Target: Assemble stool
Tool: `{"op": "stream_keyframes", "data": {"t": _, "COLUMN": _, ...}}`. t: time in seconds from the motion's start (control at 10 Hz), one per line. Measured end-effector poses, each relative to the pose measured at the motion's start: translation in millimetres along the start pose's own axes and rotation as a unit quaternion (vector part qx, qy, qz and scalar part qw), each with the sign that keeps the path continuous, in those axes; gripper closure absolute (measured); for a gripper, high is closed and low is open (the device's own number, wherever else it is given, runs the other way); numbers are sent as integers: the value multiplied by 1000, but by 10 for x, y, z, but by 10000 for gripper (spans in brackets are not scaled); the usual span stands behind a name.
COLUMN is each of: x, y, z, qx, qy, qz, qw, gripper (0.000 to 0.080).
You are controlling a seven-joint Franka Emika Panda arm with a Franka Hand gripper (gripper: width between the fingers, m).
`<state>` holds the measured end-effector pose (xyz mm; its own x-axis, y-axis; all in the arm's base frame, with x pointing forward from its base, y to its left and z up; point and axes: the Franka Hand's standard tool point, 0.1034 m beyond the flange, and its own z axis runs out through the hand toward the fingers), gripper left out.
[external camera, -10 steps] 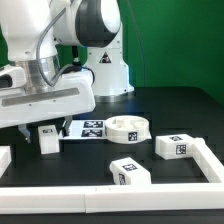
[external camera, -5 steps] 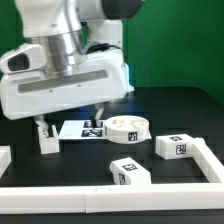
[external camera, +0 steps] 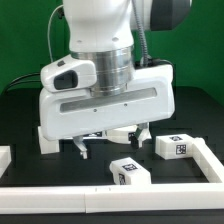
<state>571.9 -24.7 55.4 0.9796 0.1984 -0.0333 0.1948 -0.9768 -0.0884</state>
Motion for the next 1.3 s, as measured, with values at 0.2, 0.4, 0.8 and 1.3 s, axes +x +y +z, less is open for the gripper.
{"op": "stream_keyframes", "data": {"t": 0.2, "x": -1, "y": -12, "z": 9, "qx": 0, "qy": -1, "qz": -1, "qw": 1000, "gripper": 151}}
{"op": "stream_keyframes", "data": {"t": 0.4, "x": 42, "y": -62, "z": 37, "qx": -13, "qy": 0, "qz": -28, "qw": 1000, "gripper": 151}}
{"op": "stream_keyframes", "data": {"t": 0.8, "x": 231, "y": -107, "z": 157, "qx": -9, "qy": -5, "qz": -39, "qw": 999, "gripper": 151}}
{"op": "stream_keyframes", "data": {"t": 1.3, "x": 175, "y": -209, "z": 339, "qx": -11, "qy": -4, "qz": -41, "qw": 999, "gripper": 151}}
